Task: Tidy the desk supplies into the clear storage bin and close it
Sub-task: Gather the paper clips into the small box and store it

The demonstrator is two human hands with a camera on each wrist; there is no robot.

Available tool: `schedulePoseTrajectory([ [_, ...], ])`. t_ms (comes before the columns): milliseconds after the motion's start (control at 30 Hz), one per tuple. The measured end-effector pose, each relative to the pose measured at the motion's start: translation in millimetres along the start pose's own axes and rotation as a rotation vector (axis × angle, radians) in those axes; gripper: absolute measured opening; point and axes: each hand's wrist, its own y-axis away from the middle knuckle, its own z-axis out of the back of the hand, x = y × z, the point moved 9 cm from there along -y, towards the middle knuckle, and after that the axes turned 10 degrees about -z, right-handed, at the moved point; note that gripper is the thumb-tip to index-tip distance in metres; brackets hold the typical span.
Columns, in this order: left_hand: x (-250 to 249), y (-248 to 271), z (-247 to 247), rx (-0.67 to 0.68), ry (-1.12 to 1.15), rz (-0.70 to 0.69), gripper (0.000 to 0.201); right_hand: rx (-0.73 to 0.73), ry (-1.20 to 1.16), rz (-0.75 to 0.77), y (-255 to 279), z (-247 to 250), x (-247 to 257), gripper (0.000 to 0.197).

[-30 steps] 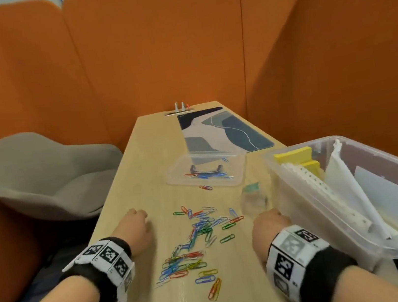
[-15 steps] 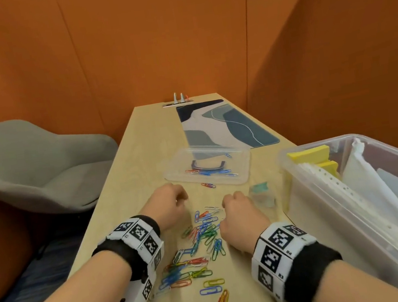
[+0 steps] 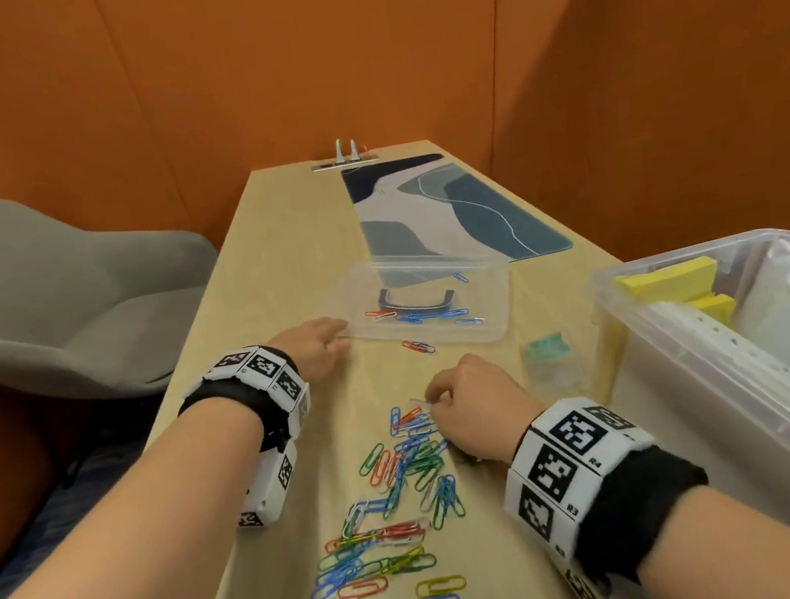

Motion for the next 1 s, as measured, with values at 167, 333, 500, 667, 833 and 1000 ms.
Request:
schedulePoseTrajectory([
  [167, -3, 27, 20, -0.147, -0.025, 0.125, 0.033, 0.111, -0.128, 0.12, 11, -8, 16, 0.03],
  [333, 31, 81, 21, -0.279, 0.22, 0.395, 0.031, -0.132, -0.168, -0.02, 16, 18, -7, 0.024],
  [500, 61, 129, 15, -0.157, 0.316, 0.614, 0.027, -0.159, -0.071, -0.102, 27, 18, -26, 0.012],
  [667, 64, 153, 35, -0.351, 0.495, 0.666, 0.02, -0.265, -0.013, -0.119, 42, 29, -36, 0.026],
  [833, 40, 159, 94, -0.65, 0.654, 0.487, 0.034, -0.137, 0.011, -0.159, 45, 13, -44, 0.024],
  [1000, -8, 176, 141, -0.829, 0.719, 0.279, 0.032, 0.02, -0.018, -0.071, 50, -4, -36, 0.029],
])
